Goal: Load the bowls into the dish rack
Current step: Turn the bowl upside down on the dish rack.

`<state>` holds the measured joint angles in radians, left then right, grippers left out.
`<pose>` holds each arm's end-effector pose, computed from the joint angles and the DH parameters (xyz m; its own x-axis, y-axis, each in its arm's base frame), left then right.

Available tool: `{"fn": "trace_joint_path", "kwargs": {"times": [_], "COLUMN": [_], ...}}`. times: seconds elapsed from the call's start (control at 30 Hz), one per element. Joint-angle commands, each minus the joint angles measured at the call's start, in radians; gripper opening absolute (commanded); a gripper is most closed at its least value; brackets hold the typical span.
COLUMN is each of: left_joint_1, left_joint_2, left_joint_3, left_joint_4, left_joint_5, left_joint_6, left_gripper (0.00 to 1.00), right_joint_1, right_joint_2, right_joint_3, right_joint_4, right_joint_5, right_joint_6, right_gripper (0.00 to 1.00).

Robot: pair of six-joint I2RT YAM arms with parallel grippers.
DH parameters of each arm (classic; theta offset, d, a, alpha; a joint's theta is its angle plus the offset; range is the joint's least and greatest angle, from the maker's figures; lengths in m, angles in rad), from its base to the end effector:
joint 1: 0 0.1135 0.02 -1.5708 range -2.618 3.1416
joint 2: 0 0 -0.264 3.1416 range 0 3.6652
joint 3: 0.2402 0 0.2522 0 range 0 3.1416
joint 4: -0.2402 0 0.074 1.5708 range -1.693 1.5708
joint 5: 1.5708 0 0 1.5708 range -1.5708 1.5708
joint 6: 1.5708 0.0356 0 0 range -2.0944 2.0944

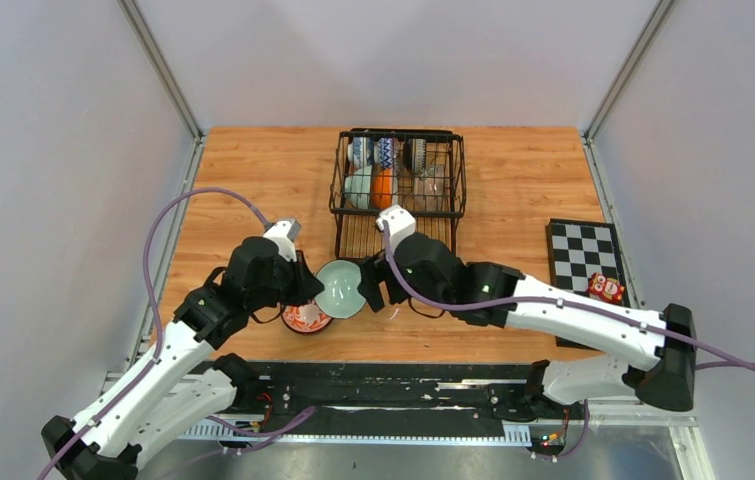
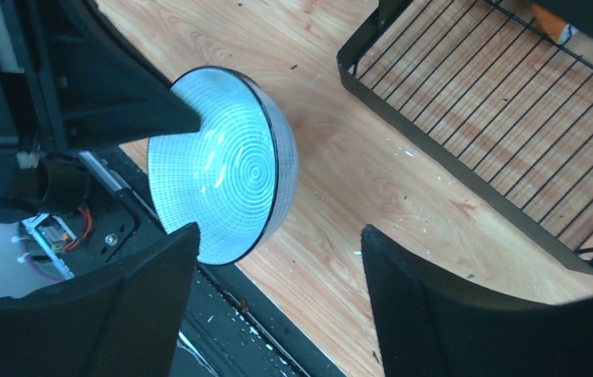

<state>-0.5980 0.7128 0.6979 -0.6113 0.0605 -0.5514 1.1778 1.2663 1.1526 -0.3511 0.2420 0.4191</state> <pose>0.1268 -0.0890 0.2783 -0.7282 -0.1367 -0.6716 0.2594 0.8520 -0.4547 0.1182 0.2629 0.3485 -0.4884 -0.1464 -0.8603 -0.6744 0.6889 0.2656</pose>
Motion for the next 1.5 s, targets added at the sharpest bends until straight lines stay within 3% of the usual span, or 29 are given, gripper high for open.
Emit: {"fn": "trace_joint_path", "kwargs": {"times": [0.0, 0.13, 0.2, 0.43, 0.77, 1.47], "left_joint_1": [-0.004, -0.004, -0.004, -0.004, -0.004, -0.005], "left_joint_2": [-0.040, -0.063, -0.071, -0.103, -0.180, -0.229], "left_joint_3": [-0.026, -0.056, -0.071, -0.145, -0.239, -0.360], "left_joint_4": [0.148, 0.228, 0.265, 0.421, 0.677, 0.954], "left_joint_5": [0.056, 0.093, 0.114, 0.179, 0.226, 0.271], "left_joint_6": [-0.049, -0.084, -0.099, -0.188, -0.314, -0.443], "left_gripper": [0.00, 0.00, 0.00, 0.00, 0.00, 0.00], "right_joint_1": [-0.010, -0.019, -0.023, -0.029, -0.031, -0.031], "right_joint_2": [-0.123, -0.221, -0.274, -0.384, -0.421, -0.398], "right_joint_3": [-0.127, -0.215, -0.253, -0.337, -0.372, -0.369], "right_joint_4": [0.129, 0.205, 0.244, 0.300, 0.342, 0.509], "right_joint_5": [-0.089, -0.137, -0.152, -0.162, -0.189, -0.219], "right_joint_6": [0.037, 0.064, 0.079, 0.134, 0.171, 0.162], "right_gripper": [0.82, 0.90, 1.00, 1.00, 1.00, 1.00]}}
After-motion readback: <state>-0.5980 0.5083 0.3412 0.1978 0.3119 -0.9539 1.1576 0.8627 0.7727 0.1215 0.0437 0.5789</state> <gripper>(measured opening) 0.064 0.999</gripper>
